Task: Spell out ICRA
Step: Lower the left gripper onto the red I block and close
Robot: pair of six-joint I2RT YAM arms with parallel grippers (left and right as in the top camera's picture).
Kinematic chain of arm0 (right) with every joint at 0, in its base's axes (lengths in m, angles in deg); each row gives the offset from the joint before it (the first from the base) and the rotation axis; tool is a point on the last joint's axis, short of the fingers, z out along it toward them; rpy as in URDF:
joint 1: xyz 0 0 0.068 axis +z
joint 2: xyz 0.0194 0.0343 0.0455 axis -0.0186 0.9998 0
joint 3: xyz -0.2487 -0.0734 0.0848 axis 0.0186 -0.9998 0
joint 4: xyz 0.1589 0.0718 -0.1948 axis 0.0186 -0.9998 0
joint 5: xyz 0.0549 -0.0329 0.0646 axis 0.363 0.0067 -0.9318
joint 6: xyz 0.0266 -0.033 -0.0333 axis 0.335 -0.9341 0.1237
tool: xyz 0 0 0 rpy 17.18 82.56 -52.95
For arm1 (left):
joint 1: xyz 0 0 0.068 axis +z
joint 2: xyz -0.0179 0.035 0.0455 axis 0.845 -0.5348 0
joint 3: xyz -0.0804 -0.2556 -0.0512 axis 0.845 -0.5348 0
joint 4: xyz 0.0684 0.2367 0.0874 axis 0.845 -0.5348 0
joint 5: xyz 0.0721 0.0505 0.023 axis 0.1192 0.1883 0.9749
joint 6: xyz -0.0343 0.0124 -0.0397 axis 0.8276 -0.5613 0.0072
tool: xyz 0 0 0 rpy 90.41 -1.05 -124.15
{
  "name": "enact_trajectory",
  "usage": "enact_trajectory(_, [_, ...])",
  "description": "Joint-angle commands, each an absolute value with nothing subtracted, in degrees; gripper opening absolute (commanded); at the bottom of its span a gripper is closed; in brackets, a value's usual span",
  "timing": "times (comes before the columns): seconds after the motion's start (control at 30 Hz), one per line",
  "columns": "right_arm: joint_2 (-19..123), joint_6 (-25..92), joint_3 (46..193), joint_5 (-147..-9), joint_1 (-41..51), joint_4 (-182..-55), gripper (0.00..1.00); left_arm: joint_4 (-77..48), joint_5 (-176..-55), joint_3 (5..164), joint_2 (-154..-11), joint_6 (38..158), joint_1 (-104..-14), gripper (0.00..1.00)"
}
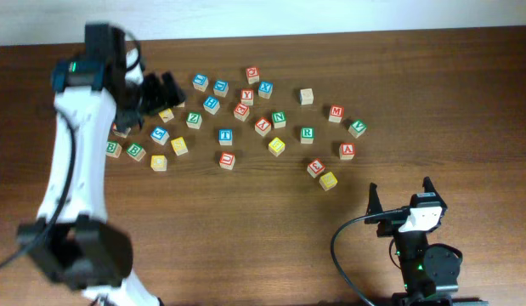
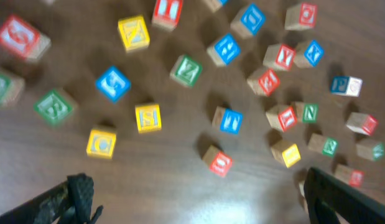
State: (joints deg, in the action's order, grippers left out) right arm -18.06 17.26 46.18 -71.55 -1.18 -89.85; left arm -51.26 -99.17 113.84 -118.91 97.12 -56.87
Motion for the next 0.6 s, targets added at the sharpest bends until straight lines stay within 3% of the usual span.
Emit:
enact_trajectory(0.0, [-18.39, 17.50, 45.90, -71.29, -1.45, -90.13, 0.98, -52.12, -93.66, 127.42, -130.08, 92.20, -57.94, 0.99])
enact_trajectory(0.1, [-18.39, 17.53, 45.90, -71.29, -1.45, -90.13, 0.98, -45.08, -93.94, 127.50, -134.04, 92.20, -57.99, 1.00])
enact_trajectory(0.2, [-18.39, 17.50, 45.90, -71.29, -1.47, -90.13, 0.98, -40.14, -93.70, 127.50, -138.17, 86.78, -59.06, 0.91])
enact_trajectory(0.37, [-18.39, 17.53, 45.90, -71.29, -1.47, -90.13, 0.98, -35.46, -83.52, 127.50, -146.15, 83.39, -60.70, 0.94])
enact_trajectory(0.57, [-18.39, 17.50, 45.90, -71.29, -1.47, -90.13, 0.98, -31.81, -82.69, 127.50, -149.99, 83.22, -60.68, 0.87])
